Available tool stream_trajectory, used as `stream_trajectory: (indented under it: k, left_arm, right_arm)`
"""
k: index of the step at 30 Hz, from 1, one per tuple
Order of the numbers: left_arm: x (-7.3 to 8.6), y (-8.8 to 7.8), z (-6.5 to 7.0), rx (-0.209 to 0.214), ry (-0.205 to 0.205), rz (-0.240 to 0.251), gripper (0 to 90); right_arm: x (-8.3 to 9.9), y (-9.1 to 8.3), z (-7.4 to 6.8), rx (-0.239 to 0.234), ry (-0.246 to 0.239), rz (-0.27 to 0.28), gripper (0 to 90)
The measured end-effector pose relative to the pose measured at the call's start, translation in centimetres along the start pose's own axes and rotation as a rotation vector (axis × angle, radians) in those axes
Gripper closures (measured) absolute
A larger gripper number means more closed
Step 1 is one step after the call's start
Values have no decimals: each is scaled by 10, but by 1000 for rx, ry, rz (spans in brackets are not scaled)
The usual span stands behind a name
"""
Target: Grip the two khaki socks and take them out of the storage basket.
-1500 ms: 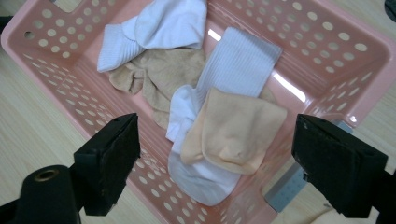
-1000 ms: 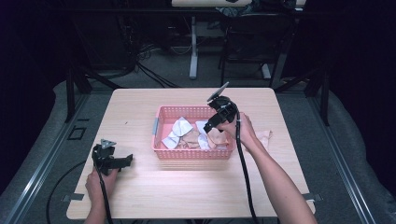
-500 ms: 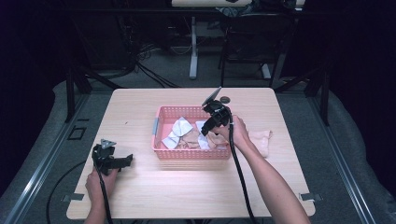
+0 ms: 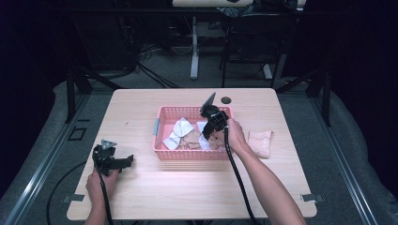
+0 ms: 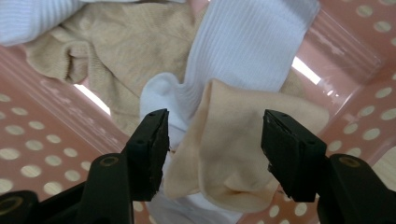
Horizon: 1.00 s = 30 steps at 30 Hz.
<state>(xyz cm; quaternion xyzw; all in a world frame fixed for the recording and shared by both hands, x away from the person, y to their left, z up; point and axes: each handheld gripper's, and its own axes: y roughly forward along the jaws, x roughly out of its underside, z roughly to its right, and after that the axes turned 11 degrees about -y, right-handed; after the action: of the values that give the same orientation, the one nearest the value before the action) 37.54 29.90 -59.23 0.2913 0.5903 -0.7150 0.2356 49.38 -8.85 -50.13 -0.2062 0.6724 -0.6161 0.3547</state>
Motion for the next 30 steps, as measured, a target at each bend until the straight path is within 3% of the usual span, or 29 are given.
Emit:
stream_trajectory:
  k: [4, 9, 11, 14, 20, 28, 30]
  left_arm:
    - [0, 0, 0, 0, 0, 0, 3]
    - [0, 0, 0, 0, 0, 0, 3]
    - [0, 0, 0, 0, 0, 0, 3]
    - [0, 0, 0, 0, 0, 0, 3]
    - [0, 0, 0, 0, 0, 0, 3]
    - [0, 0, 0, 0, 0, 0, 3]
    - [0, 0, 0, 0, 0, 0, 3]
  right_arm:
    - [-1, 7, 1, -28, 22, -20, 423]
    - [-2, 14, -2, 5, 38, -12, 425]
    - [-4, 15, -3, 35, 16, -34, 437]
    - [-4, 16, -4, 52, 18, -33, 508]
    - [0, 14, 2, 39, 36, -28, 654]
    - [7, 7, 6, 26, 48, -5, 677]
    - [9, 7, 8, 24, 50, -5, 725]
